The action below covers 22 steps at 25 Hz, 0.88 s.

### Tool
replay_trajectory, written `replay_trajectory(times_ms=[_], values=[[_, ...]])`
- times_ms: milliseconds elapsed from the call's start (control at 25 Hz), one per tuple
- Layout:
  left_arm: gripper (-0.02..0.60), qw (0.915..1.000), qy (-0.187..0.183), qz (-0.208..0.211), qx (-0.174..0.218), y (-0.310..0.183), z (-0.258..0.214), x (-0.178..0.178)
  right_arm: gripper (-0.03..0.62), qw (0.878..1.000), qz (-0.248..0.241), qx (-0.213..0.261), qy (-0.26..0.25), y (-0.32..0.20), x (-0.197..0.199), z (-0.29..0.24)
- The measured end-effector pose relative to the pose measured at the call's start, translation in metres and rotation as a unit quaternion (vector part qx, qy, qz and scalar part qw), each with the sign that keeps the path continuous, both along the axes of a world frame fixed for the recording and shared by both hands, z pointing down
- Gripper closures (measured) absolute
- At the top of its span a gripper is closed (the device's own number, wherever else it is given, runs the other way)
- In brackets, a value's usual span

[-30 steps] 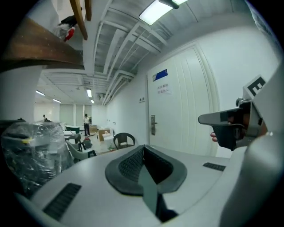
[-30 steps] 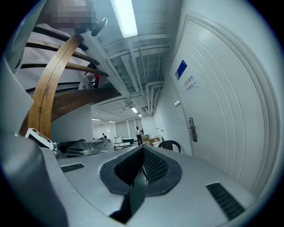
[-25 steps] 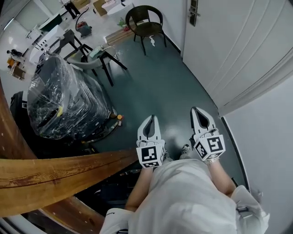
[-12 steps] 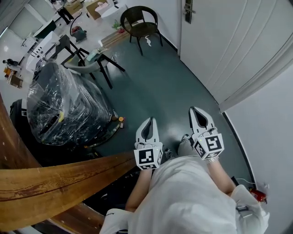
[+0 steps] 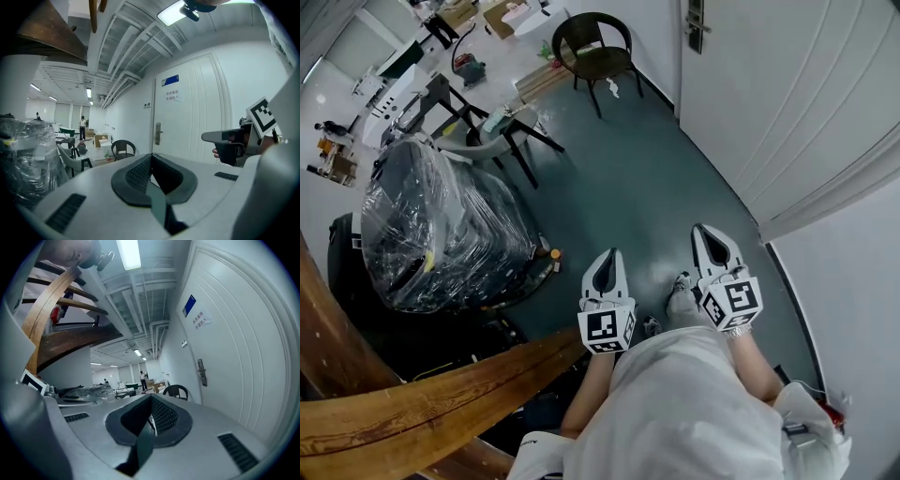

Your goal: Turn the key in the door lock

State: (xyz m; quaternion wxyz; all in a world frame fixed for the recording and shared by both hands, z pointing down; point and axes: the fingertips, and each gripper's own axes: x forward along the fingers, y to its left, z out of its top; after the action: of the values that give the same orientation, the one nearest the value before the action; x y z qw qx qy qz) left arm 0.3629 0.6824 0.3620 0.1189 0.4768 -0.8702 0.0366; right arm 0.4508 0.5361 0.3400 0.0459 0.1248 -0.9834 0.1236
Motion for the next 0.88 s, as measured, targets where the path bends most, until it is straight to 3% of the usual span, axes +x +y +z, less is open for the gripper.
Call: replay_trajectory(times_ms=[400, 880], values=[[0.574, 0.9994, -0.009, -0.034, 0.006, -0.080, -0.003, -0.058, 0.602, 0.999, -0.032, -0.007, -0.010, -0.082, -0.062, 0.007], [0.574, 0.9995, -0.007, -0.032, -0.006, -0.138, 0.005, -0.081, 0.602, 0.997, -0.074, 0.014, -0.002, -0.146, -0.084, -0.002]])
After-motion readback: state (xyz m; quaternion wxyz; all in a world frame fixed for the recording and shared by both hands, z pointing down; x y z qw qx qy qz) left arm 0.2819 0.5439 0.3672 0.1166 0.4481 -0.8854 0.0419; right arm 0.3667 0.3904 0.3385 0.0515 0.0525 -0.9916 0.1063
